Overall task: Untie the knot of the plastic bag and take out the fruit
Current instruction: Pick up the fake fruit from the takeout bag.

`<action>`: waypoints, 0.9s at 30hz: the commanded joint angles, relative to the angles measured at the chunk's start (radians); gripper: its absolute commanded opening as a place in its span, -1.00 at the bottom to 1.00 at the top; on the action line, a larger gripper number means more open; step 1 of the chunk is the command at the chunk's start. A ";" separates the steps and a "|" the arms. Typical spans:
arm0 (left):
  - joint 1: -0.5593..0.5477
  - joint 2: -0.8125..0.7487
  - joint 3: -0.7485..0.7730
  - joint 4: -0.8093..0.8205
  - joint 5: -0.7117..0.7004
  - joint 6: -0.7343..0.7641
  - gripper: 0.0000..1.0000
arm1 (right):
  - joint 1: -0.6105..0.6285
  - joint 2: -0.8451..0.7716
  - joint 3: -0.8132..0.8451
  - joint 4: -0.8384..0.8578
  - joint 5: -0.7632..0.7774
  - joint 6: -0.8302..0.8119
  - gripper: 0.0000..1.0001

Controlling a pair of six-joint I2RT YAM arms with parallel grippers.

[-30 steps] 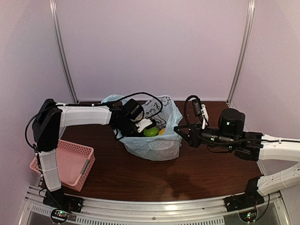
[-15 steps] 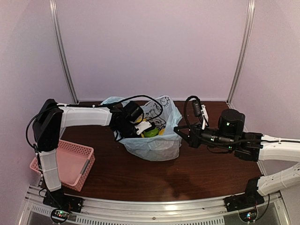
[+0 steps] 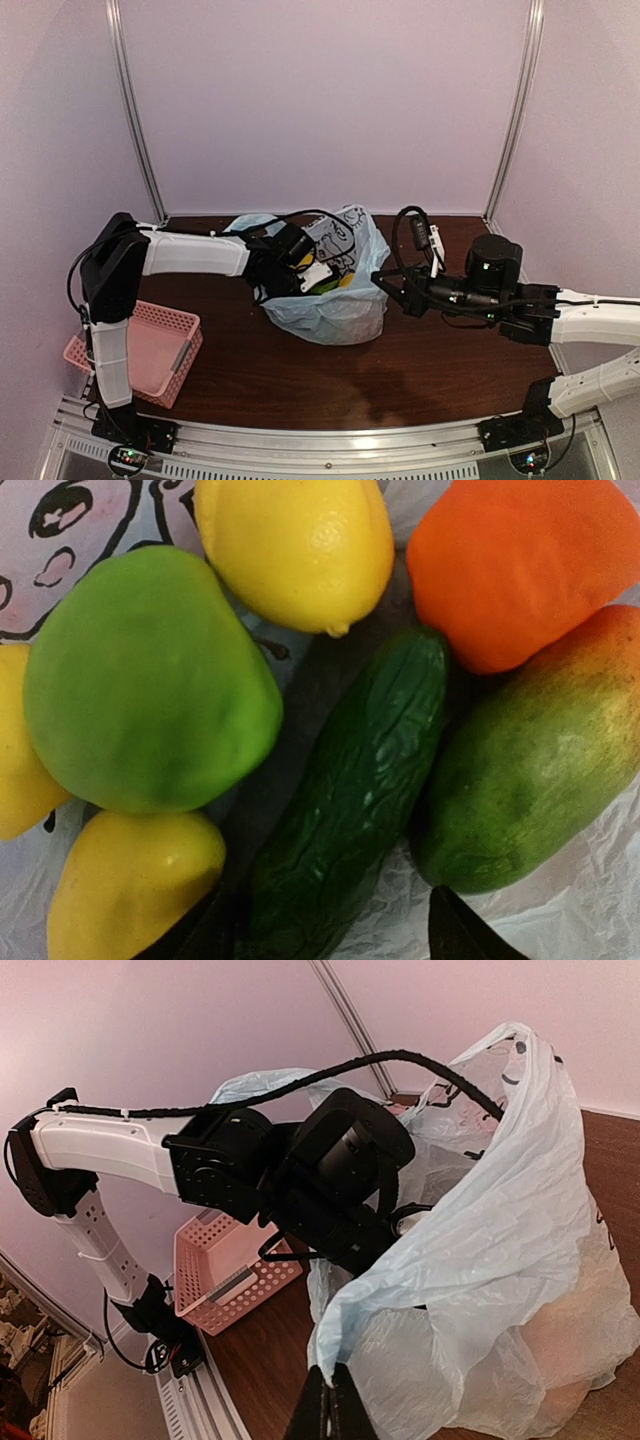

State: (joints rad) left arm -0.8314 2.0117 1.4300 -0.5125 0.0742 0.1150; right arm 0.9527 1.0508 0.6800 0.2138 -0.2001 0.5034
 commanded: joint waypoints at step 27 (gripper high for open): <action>-0.014 -0.193 -0.098 0.165 -0.074 -0.110 -0.42 | -0.017 -0.018 -0.036 0.040 0.006 0.021 -1.00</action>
State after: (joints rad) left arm -0.8452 1.9480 1.3537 -0.4564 -0.0074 0.0685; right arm 0.9443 1.0393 0.6605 0.2379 -0.2005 0.5205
